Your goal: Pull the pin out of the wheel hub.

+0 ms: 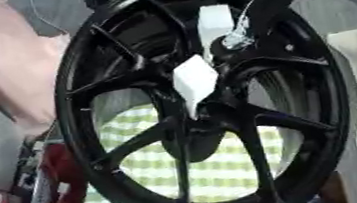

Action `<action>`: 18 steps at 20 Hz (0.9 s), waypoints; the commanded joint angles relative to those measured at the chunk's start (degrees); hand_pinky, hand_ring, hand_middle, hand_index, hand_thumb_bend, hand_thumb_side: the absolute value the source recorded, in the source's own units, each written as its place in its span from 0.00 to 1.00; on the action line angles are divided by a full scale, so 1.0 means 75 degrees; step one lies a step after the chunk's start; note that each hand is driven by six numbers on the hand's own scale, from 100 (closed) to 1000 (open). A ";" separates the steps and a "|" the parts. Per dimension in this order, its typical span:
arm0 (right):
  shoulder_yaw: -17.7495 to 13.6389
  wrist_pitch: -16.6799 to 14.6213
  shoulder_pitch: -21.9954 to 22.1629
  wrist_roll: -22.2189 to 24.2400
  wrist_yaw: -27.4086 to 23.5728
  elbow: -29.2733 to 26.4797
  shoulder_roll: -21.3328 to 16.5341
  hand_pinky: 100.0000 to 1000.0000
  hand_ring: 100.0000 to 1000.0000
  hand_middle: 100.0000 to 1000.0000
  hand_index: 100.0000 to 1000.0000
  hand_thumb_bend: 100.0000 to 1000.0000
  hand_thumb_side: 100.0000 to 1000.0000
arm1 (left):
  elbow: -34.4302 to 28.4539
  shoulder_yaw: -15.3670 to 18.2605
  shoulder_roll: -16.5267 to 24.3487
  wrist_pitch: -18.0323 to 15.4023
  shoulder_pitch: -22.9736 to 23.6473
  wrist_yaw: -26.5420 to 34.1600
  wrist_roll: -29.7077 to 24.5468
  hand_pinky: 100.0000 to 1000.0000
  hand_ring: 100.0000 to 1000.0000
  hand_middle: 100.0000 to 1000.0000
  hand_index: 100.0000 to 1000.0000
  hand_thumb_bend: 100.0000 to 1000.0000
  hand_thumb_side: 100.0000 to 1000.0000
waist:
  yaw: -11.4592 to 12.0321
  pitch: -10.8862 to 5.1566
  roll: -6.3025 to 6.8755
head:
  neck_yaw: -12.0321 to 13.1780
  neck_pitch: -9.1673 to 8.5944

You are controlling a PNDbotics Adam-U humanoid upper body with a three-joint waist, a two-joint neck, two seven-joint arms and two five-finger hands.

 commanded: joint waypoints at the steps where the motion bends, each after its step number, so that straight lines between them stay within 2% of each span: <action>1: -0.0129 -0.0043 -0.0094 -0.0043 0.0043 -0.0070 -0.0286 0.76 0.81 0.65 0.78 0.44 0.17 | -0.0136 -0.0018 0.0075 0.0017 -0.0082 -0.0044 -0.0017 0.87 0.58 0.56 0.75 0.00 0.85 | 0.0008 -0.0081 0.0042 | -0.0031 -0.0115; 5: -0.0111 -0.0130 -0.0084 -0.0053 0.0103 0.0028 -0.0275 0.76 0.81 0.65 0.78 0.42 0.16 | -0.0136 -0.0024 0.0053 0.0021 -0.0087 -0.0066 -0.0029 0.87 0.58 0.56 0.75 0.00 0.85 | 0.0042 -0.0024 0.0034 | -0.0060 -0.0194; 9: -0.0117 -0.0221 -0.0084 -0.0062 0.0172 0.0190 -0.0255 0.76 0.77 0.65 0.78 0.40 0.14 | -0.0136 -0.0028 0.0034 0.0022 -0.0090 -0.0086 -0.0036 0.87 0.58 0.56 0.75 0.00 0.86 | 0.0069 0.0025 0.0029 | -0.0084 -0.0259; 18: -0.0146 -0.0372 -0.0088 -0.0102 0.0166 0.0420 -0.0209 0.76 0.77 0.63 0.76 0.33 0.09 | -0.0136 -0.0042 0.0006 0.0033 -0.0102 -0.0123 -0.0050 0.87 0.58 0.56 0.75 0.00 0.86 | 0.0099 0.0111 0.0024 | -0.0078 -0.0312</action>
